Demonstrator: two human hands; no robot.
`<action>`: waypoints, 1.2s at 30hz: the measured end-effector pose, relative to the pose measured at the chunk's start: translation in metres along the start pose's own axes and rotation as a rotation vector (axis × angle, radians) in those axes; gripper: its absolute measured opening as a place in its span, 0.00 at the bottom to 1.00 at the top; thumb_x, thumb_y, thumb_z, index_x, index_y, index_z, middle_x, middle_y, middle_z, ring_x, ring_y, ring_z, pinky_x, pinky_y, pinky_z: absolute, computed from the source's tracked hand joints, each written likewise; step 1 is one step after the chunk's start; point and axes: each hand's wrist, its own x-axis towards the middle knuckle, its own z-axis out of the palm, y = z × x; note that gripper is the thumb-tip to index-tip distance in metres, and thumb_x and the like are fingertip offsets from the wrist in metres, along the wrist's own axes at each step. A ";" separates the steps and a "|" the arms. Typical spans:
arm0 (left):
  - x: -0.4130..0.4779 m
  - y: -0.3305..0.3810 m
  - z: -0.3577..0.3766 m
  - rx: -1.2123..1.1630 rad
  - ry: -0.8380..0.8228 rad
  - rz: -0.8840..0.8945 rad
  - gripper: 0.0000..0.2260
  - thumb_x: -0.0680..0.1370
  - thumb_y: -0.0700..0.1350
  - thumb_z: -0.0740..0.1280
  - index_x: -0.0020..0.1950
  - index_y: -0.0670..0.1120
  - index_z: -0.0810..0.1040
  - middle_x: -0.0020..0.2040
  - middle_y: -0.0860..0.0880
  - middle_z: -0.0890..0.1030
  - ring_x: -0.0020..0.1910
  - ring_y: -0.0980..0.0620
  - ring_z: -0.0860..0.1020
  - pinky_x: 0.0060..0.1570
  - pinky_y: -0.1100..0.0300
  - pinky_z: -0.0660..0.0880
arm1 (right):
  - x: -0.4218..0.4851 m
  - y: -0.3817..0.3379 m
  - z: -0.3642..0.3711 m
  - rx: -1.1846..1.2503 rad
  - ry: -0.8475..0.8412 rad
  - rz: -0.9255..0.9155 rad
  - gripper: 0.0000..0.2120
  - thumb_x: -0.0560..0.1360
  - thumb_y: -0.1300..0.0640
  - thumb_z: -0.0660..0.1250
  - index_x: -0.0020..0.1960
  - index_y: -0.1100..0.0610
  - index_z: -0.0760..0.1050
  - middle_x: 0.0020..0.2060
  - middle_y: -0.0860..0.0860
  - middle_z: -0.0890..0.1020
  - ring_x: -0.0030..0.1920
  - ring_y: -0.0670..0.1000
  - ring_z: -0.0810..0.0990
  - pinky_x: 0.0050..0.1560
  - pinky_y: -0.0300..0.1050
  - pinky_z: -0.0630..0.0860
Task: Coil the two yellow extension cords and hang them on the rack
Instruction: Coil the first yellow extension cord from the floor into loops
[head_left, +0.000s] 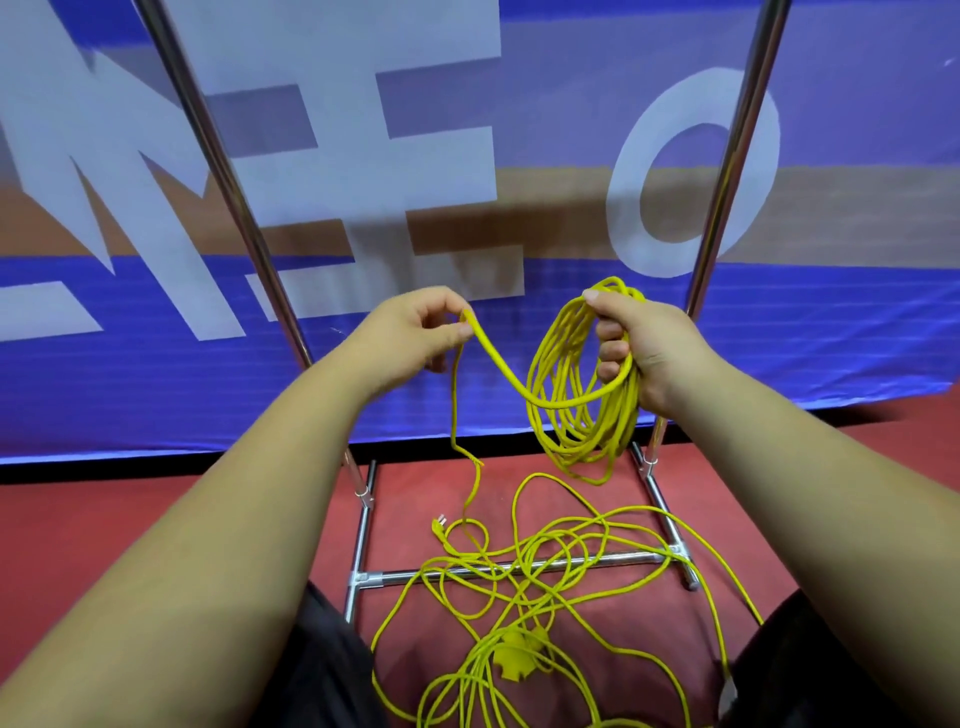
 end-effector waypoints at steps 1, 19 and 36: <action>-0.002 -0.003 -0.001 -0.028 -0.063 -0.054 0.05 0.83 0.38 0.67 0.53 0.44 0.82 0.42 0.40 0.81 0.41 0.47 0.81 0.47 0.54 0.82 | -0.001 0.000 -0.001 -0.002 -0.001 0.000 0.11 0.80 0.53 0.73 0.43 0.51 0.73 0.28 0.46 0.68 0.23 0.45 0.64 0.25 0.39 0.63; -0.011 -0.007 0.011 -0.626 -0.201 -0.827 0.11 0.86 0.38 0.56 0.66 0.37 0.73 0.53 0.45 0.87 0.27 0.57 0.75 0.29 0.62 0.78 | -0.003 0.027 -0.004 -0.253 -0.003 0.104 0.08 0.78 0.64 0.68 0.39 0.59 0.75 0.29 0.52 0.74 0.28 0.50 0.77 0.29 0.43 0.77; -0.015 0.022 0.013 -0.896 -0.284 -0.070 0.14 0.84 0.39 0.56 0.60 0.43 0.81 0.44 0.51 0.75 0.33 0.55 0.62 0.38 0.59 0.61 | -0.009 0.037 -0.008 -0.452 -0.216 0.117 0.09 0.78 0.67 0.68 0.57 0.64 0.80 0.52 0.61 0.89 0.51 0.56 0.89 0.44 0.48 0.83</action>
